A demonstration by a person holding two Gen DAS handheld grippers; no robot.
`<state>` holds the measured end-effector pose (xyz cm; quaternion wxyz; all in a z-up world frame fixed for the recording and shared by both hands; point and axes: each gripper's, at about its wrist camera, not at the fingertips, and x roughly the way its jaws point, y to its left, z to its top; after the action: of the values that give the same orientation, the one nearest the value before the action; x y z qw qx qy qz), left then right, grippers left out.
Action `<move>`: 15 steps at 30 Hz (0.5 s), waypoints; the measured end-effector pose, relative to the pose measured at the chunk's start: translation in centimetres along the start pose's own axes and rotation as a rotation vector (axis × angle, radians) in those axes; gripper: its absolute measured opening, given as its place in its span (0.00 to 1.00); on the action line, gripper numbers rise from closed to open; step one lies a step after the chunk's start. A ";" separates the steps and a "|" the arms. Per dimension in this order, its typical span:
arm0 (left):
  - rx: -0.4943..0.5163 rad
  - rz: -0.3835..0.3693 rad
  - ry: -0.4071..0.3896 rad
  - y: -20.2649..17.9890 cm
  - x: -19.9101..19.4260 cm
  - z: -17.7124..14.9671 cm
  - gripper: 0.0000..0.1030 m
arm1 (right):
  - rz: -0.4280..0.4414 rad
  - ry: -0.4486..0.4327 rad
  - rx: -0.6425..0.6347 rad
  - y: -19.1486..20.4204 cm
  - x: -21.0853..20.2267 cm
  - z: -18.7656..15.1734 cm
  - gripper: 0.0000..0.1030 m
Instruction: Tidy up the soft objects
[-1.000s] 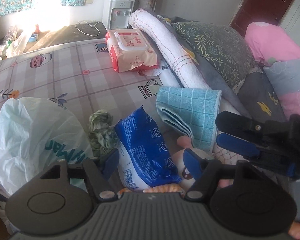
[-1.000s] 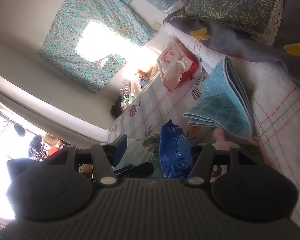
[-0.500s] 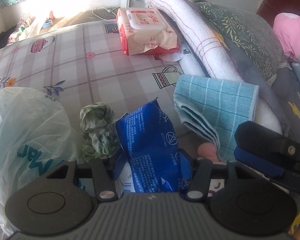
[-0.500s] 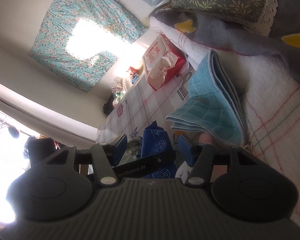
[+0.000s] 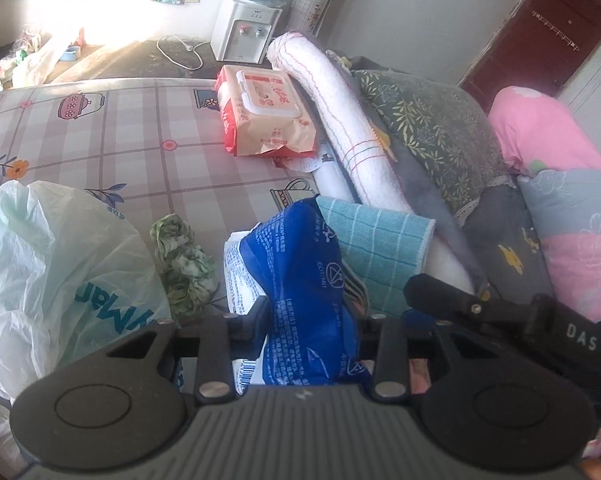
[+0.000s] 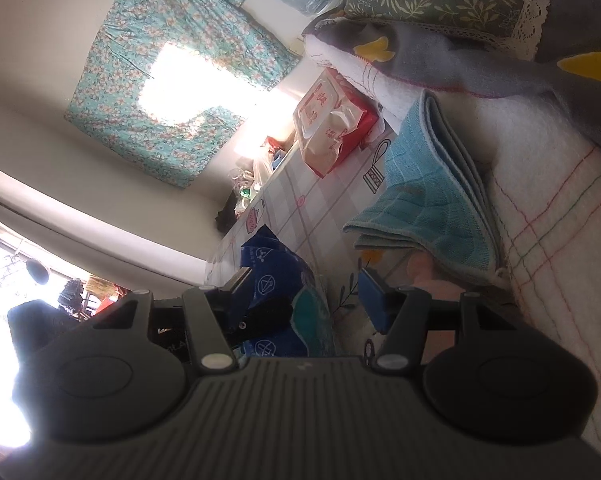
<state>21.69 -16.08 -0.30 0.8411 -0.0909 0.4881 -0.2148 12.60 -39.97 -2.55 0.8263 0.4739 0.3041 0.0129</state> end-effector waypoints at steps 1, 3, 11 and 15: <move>-0.012 -0.039 -0.013 -0.2 -0.9 0.0 0.36 | 0.006 -0.011 -0.001 0.1 -0.4 0.0 0.55; -0.018 -0.094 -0.042 -0.7 -2.3 0.0 0.36 | 0.019 -0.038 0.000 0.4 -1.2 -0.1 0.55; -0.057 -0.323 -0.123 -2.1 -6.7 -0.9 0.36 | 0.099 -0.113 0.242 -3.6 -4.5 -0.5 0.57; -0.097 -0.434 -0.151 -1.7 -8.3 -1.4 0.36 | 0.256 -0.104 0.405 -5.5 -4.4 -1.5 0.71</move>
<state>16.41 -13.81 6.09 0.8038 -0.2501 0.4026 -0.3595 6.80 -43.22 -5.34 0.7205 0.6647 0.1950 0.0316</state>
